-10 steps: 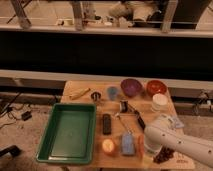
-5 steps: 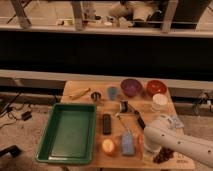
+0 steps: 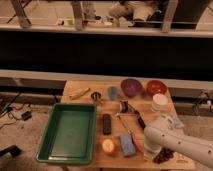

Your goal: Place pepper in red bowl

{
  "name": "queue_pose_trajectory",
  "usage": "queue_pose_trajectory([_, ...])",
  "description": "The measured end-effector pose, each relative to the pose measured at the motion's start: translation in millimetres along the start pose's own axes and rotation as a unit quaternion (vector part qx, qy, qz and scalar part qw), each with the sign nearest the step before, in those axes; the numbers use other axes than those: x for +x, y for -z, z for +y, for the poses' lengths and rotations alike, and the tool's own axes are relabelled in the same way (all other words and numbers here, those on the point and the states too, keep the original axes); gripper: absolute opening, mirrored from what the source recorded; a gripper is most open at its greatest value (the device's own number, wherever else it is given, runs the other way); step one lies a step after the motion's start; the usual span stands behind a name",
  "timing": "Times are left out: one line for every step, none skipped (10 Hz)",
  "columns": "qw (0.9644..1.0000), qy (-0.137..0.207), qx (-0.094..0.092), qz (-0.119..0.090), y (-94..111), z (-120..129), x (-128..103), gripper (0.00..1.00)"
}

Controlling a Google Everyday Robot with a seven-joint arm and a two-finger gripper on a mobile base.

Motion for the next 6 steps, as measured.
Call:
queue_pose_trajectory([1.0000,-0.004,0.003,0.001,1.9,-0.6,0.1,0.18])
queue_pose_trajectory([1.0000,-0.006,0.005,0.002,3.6,-1.2,0.2,0.18])
queue_pose_trajectory([0.9999,-0.010,0.007,0.005,5.4,-1.4,0.9,0.18])
queue_pose_trajectory([0.9998,-0.014,0.009,0.008,8.3,-1.6,1.2,0.18])
queue_pose_trajectory([0.9997,-0.016,0.013,0.010,11.6,-1.8,0.0,0.18])
queue_pose_trajectory([0.9996,-0.017,0.020,0.012,14.9,-2.6,-1.0,0.18])
